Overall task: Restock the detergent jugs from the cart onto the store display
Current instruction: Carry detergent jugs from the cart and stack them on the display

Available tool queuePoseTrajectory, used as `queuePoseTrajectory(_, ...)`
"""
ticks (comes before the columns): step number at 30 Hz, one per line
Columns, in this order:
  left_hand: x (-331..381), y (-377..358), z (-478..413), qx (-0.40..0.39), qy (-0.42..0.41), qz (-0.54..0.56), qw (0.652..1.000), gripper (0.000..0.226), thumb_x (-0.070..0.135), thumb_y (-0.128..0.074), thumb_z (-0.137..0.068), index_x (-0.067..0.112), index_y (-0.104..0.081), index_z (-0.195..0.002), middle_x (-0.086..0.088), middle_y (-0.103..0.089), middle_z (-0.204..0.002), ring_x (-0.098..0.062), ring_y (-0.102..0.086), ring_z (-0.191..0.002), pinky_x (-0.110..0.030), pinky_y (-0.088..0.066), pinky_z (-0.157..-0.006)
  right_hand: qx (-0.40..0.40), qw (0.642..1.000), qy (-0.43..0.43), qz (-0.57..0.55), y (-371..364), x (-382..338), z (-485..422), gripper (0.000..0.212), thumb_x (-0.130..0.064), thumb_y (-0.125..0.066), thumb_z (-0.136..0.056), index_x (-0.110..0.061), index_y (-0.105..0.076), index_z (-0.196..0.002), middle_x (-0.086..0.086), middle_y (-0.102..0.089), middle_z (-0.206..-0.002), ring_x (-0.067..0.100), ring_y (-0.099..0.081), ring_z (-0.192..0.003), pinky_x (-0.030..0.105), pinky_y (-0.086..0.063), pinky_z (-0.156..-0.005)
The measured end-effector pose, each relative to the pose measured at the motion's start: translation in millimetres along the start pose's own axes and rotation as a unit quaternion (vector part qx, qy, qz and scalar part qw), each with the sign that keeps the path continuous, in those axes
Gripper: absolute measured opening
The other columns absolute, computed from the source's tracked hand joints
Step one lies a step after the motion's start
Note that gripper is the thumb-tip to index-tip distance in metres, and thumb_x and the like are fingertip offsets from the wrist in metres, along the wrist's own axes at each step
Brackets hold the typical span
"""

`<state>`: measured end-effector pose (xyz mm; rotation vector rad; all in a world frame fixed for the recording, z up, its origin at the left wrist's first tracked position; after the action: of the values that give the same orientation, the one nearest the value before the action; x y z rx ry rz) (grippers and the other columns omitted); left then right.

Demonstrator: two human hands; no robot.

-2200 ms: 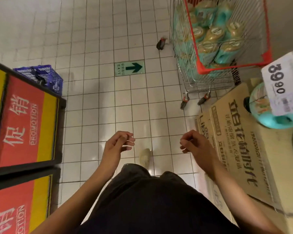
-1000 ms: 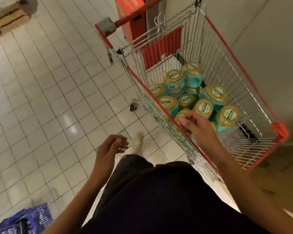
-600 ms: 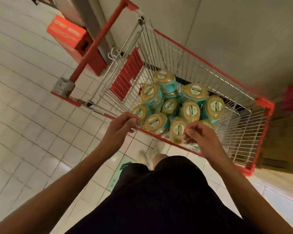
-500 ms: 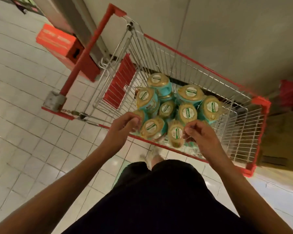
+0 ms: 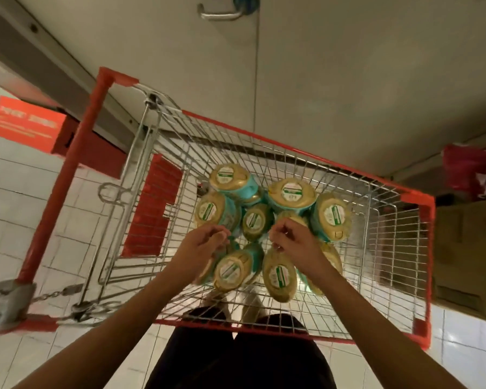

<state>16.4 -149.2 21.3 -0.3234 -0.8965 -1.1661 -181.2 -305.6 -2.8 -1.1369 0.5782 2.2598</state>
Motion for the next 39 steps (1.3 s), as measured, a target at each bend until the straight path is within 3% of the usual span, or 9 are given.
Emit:
queuePoseTrajectory(5,-30.6,-2.5,-108.9,-0.014,0.052,-0.087,0.995,0.017,0.029,-0.067,-0.099,0.021,-0.065,-0.085,0.012,-0.062,-0.071,-0.009,-0.055,-0.065,-0.027,-0.042,-0.06,0.016,0.998,-0.054,0.026,-28.1,31.2,-107.0,0.017,-0.013,-0.069,-0.098,-0.027,-0.066,-0.087,-0.004,-0.069,-0.084,0.013,-0.066,-0.08,0.038,-0.058,-0.077)
queuePoseTrajectory(9,-53.0,3.9,-199.4,0.046,0.004,-0.301,0.952,0.03,0.029,-0.063,-0.099,0.006,-0.064,-0.119,-0.015,-0.062,-0.115,-0.031,-0.06,-0.106,-0.04,-0.048,-0.092,0.013,0.994,-0.076,0.075,-51.8,57.1,-205.3,0.029,-0.008,-0.071,-0.095,-0.019,-0.058,-0.119,-0.003,-0.064,-0.097,0.009,-0.063,-0.078,0.006,-0.045,-0.056)
queuePoseTrajectory(13,-85.1,15.6,-274.0,0.044,0.061,-0.428,0.901,0.047,0.04,-0.042,-0.109,0.012,-0.05,-0.147,-0.012,-0.051,-0.144,-0.031,-0.05,-0.133,-0.042,-0.042,-0.108,0.054,0.993,-0.068,0.078,-68.2,81.7,-281.7,0.064,-0.007,-0.08,-0.089,-0.013,-0.048,-0.144,-0.001,-0.058,-0.122,0.02,-0.06,-0.109,0.019,-0.05,-0.081)
queuePoseTrajectory(19,-129.7,6.1,-336.1,-0.032,0.111,-0.386,0.915,0.047,0.056,-0.057,-0.098,0.016,-0.068,-0.122,-0.007,-0.073,-0.112,-0.029,-0.069,-0.106,-0.043,-0.057,-0.093,0.052,0.978,-0.113,0.167,-85.1,118.3,-330.4,0.083,-0.022,-0.088,-0.082,-0.009,-0.04,-0.149,0.021,-0.039,-0.15,0.041,-0.048,-0.135,0.05,-0.047,-0.111)
queuePoseTrajectory(24,-143.2,1.1,-356.6,-0.015,0.139,-0.403,0.904,0.062,0.066,-0.076,-0.075,0.024,-0.068,-0.12,0.002,-0.069,-0.099,-0.021,-0.065,-0.09,-0.038,-0.058,-0.086,0.014,0.987,-0.121,0.104,-80.9,129.0,-337.6,0.093,-0.009,-0.093,-0.072,-0.011,-0.042,-0.15,0.017,-0.046,-0.149,0.036,-0.055,-0.129,0.035,-0.048,-0.096)
queuePoseTrajectory(27,-142.5,-2.2,-356.2,-0.054,0.162,-0.41,0.896,0.068,0.062,-0.079,-0.074,0.018,-0.064,-0.124,-0.004,-0.07,-0.107,-0.025,-0.069,-0.099,-0.042,-0.059,-0.09,-0.017,0.988,-0.137,0.065,-78.2,125.3,-337.7,0.087,-0.006,-0.094,-0.068,-0.01,-0.052,-0.145,0.013,-0.061,-0.138,0.032,-0.059,-0.127,0.042,-0.053,-0.102)
queuePoseTrajectory(30,-137.1,-16.2,-340.8,-0.09,0.126,-0.505,0.849,0.064,0.062,-0.076,-0.076,0.016,-0.065,-0.119,-0.005,-0.068,-0.116,-0.027,-0.065,-0.112,-0.037,-0.053,-0.085,-0.022,0.99,-0.114,0.074,-80.6,116.2,-329.8,0.07,-0.01,-0.097,-0.068,-0.007,-0.066,-0.131,0.013,-0.07,-0.129,0.032,-0.064,-0.122,0.046,-0.055,-0.102)
queuePoseTrajectory(32,-130.8,-29.0,-326.4,-0.102,0.066,-0.575,0.809,0.057,0.057,-0.074,-0.078,0.021,-0.065,-0.121,-0.003,-0.064,-0.121,-0.026,-0.061,-0.118,-0.035,-0.047,-0.082,0.018,0.991,-0.108,0.074,-81.6,109.2,-317.5,0.081,-0.016,-0.099,-0.065,-0.006,-0.061,-0.137,0.015,-0.065,-0.136,0.032,-0.061,-0.126,0.048,-0.053,-0.104)
queuePoseTrajectory(39,-95.5,-36.8,-267.6,-0.081,-0.029,-0.73,0.678,0.048,0.029,-0.061,-0.095,0.022,-0.054,-0.142,-0.004,-0.046,-0.149,-0.03,-0.039,-0.141,-0.049,-0.034,-0.11,0.084,0.994,-0.061,-0.029,-69.2,75.1,-255.5,0.087,-0.018,-0.102,-0.063,-0.006,-0.058,-0.137,0.014,-0.064,-0.136,0.03,-0.063,-0.125,0.052,-0.054,-0.105)
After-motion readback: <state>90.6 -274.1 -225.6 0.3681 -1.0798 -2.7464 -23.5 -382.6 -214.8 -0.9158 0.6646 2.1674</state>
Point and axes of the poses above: each hand's wrist, its own z-axis away from the middle knuckle, its own y-axis out of the back of the hand, x = y × z, the point moved 3 cm from there along -z, towards the middle knuckle
